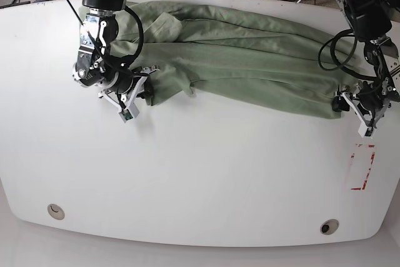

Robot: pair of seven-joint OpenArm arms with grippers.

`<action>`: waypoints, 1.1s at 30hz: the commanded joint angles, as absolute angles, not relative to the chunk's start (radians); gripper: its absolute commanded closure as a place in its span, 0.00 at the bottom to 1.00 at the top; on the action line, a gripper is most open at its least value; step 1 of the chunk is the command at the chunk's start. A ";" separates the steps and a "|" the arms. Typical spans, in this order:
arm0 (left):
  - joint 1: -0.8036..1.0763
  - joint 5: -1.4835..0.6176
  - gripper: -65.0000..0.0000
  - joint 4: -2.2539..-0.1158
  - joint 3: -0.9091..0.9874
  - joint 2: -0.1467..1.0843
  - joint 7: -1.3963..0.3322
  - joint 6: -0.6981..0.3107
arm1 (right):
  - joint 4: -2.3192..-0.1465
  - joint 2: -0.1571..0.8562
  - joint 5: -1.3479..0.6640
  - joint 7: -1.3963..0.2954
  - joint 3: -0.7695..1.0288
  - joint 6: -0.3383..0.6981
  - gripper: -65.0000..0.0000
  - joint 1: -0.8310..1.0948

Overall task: Layout the t-shirt on the table in an organized manner, then fold the t-shirt properly
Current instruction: 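Regrasp the polo's folded edge with both grippers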

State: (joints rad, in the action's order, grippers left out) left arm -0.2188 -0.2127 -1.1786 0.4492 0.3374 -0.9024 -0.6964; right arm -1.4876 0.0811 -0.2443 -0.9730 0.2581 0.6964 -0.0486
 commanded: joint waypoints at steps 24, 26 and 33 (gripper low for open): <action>-0.229 -0.159 0.96 -1.190 0.384 0.298 -0.897 -0.698 | -1.503 0.093 -0.249 -0.972 0.265 0.698 0.96 -0.059; -0.229 -0.159 1.00 -1.190 0.384 0.298 -0.897 -0.698 | -1.503 0.093 -0.249 -0.972 0.265 0.698 0.96 -0.059; -0.231 -0.165 1.00 -1.198 0.389 0.298 -0.897 -0.698 | -1.503 0.093 -0.249 -0.972 0.265 0.698 0.96 -0.059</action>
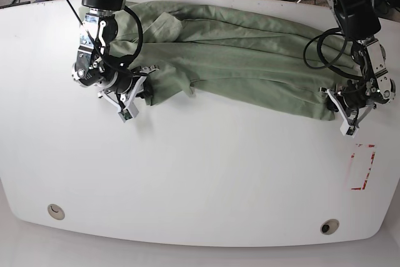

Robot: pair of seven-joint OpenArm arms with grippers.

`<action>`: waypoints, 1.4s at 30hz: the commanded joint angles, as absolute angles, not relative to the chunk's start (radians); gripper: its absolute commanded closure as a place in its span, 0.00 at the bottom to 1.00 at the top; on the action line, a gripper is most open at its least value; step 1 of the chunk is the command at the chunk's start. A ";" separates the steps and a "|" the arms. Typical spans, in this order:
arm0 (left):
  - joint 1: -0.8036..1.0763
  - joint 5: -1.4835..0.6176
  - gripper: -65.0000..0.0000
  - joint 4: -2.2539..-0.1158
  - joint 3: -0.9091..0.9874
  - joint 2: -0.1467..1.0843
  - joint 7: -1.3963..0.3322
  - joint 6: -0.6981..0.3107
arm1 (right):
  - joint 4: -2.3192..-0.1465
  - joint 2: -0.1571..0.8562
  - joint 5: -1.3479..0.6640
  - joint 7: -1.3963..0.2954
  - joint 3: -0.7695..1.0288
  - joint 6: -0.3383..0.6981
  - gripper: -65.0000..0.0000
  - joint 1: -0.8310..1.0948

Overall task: Layout the t-shirt on the table in an organized manner, then fold the t-shirt properly
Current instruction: 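Regrasp the polo's folded edge with both grippers, then pull both held edges back toward the robot, tightening the fold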

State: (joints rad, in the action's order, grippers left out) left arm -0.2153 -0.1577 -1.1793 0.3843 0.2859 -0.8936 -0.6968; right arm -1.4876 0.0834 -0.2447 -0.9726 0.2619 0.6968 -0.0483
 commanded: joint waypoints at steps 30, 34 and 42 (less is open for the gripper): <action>-0.065 -0.160 1.00 -1.624 0.440 0.306 -1.078 -0.698 | -1.971 0.085 -0.251 -1.164 0.260 0.698 0.96 0.090; -0.058 -0.160 1.00 -1.623 0.461 0.308 -1.118 -0.698 | -2.008 0.085 -0.251 -1.179 0.262 0.698 0.96 0.128; 0.005 -0.165 1.00 -1.623 0.493 0.349 -1.159 -0.698 | -2.018 0.091 -0.318 -1.179 0.266 0.698 0.96 0.205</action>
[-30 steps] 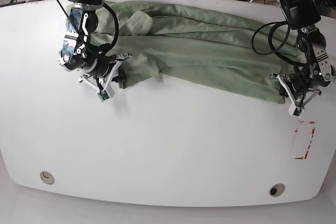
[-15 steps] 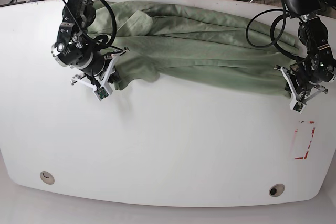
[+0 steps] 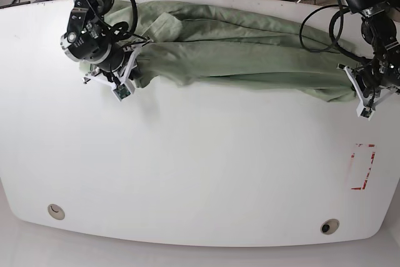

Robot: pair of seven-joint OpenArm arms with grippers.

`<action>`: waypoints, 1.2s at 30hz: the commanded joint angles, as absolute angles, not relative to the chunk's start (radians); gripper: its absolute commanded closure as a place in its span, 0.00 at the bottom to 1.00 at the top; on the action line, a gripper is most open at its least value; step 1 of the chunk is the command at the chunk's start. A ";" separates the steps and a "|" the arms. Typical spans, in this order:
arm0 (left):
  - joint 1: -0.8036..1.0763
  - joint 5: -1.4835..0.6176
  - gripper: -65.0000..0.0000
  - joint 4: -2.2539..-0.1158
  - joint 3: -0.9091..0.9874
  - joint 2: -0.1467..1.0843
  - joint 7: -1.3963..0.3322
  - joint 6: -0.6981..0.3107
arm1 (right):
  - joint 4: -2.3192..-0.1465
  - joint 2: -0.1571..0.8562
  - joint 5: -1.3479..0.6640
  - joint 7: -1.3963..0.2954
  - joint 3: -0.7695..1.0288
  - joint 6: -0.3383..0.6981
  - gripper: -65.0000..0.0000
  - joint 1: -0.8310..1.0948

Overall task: Layout the t-shirt on the table in an organized manner, then fold the t-shirt properly
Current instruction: 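Pull both held edges back toward the robot, tightening the fold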

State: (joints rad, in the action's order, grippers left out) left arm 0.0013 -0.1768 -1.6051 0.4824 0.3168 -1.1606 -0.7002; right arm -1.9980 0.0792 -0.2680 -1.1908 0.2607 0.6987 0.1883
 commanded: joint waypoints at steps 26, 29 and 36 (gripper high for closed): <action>0.084 -0.159 1.00 -1.616 0.492 0.374 -1.159 -0.698 | -2.018 0.108 -0.437 -1.178 0.321 0.698 0.93 0.366; 0.084 -0.159 1.00 -1.616 0.490 0.374 -1.159 -0.698 | -2.018 0.108 -0.437 -1.178 0.321 0.698 0.79 0.383; 0.084 -0.162 1.00 -1.620 0.490 0.374 -1.159 -0.698 | -2.020 0.124 -0.440 -1.168 0.341 0.698 0.25 0.417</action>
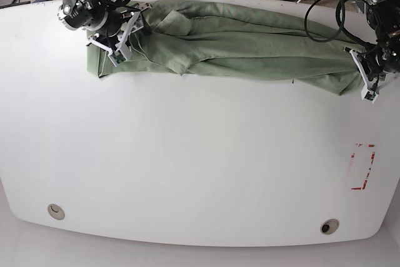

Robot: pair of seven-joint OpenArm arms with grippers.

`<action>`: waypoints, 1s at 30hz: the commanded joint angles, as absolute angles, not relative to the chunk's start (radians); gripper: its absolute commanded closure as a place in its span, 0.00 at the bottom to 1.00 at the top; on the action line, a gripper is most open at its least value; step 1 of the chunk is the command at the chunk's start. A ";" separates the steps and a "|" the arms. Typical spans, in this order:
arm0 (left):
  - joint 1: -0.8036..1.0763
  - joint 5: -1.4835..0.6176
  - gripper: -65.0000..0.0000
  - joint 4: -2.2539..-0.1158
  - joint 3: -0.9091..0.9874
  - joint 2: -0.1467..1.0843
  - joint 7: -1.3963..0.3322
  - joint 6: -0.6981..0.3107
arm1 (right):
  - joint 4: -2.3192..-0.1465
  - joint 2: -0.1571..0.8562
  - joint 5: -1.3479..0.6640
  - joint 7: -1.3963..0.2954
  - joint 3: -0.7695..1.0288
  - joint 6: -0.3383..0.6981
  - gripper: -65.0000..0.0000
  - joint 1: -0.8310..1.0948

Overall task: Layout the t-shirt on the table in an organized manner, then fold the t-shirt properly
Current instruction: 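Pull both held edges back toward the robot, tightening the fold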

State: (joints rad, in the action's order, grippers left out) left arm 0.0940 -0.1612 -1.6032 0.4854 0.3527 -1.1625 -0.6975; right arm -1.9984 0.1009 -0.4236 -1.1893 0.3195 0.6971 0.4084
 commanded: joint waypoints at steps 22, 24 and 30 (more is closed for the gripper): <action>0.076 -0.163 1.00 -1.623 0.490 0.364 -1.159 -0.698 | -2.035 0.193 -0.816 -1.130 0.475 0.698 0.20 0.348; 0.076 -0.163 1.00 -1.623 0.490 0.354 -1.159 -0.698 | -2.035 0.193 -0.831 -1.130 0.461 0.698 0.20 0.338; 0.074 -0.163 1.00 -1.623 0.490 0.352 -1.158 -0.698 | -2.032 0.179 -0.831 -1.129 0.381 0.698 0.26 0.329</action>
State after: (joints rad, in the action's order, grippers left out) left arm 0.0860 -0.1600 -1.6039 0.4850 0.3321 -1.1629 -0.6975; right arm -2.0190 0.1802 -0.8162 -1.1458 0.4103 0.6960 0.3359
